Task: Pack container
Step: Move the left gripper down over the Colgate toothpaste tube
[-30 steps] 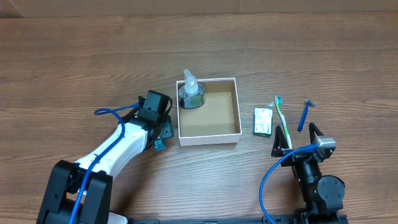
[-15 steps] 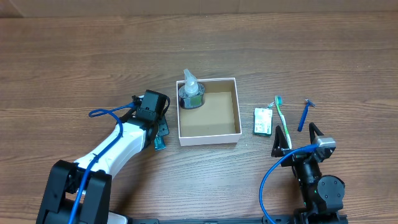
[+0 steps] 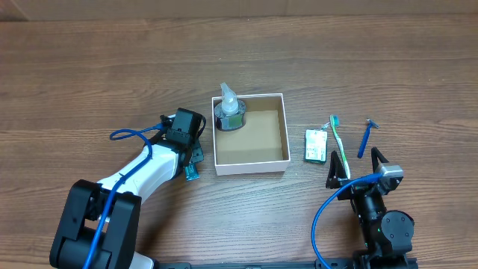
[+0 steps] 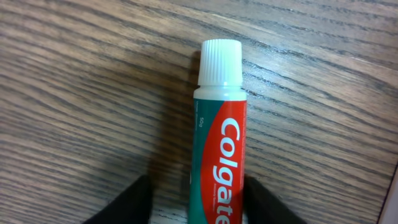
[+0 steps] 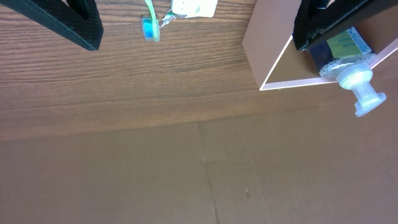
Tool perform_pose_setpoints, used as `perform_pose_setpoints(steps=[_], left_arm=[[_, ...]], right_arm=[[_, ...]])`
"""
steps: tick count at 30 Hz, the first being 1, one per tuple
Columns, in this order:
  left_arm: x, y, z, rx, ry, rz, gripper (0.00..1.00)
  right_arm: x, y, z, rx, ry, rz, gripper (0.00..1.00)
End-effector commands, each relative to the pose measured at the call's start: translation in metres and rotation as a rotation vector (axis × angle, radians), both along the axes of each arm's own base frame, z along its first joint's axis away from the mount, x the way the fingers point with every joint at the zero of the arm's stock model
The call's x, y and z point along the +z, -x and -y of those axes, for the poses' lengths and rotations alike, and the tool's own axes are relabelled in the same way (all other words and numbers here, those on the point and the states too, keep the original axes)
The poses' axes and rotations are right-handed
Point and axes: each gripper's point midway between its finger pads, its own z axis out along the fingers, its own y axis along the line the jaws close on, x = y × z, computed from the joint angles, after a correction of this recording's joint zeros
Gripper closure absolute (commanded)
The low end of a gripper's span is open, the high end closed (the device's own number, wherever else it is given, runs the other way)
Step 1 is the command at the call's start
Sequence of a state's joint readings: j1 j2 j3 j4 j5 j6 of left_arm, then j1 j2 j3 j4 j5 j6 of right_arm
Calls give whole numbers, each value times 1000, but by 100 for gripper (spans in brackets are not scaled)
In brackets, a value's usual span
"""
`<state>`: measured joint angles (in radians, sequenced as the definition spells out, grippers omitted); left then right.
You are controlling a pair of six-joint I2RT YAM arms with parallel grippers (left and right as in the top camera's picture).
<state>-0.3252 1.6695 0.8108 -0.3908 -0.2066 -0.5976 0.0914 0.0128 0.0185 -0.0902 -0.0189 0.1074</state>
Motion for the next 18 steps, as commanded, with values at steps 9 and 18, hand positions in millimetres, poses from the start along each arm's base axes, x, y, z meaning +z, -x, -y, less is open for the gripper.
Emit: perform_pose_setpoints(steps=[9, 18], left_arm=[[12, -14, -21, 23, -31, 14, 71], [103, -41, -32, 11, -118, 51, 76]], right_arm=[[-1, 0, 1, -3, 3, 5, 0], [-1, 0, 1, -3, 3, 5, 0]])
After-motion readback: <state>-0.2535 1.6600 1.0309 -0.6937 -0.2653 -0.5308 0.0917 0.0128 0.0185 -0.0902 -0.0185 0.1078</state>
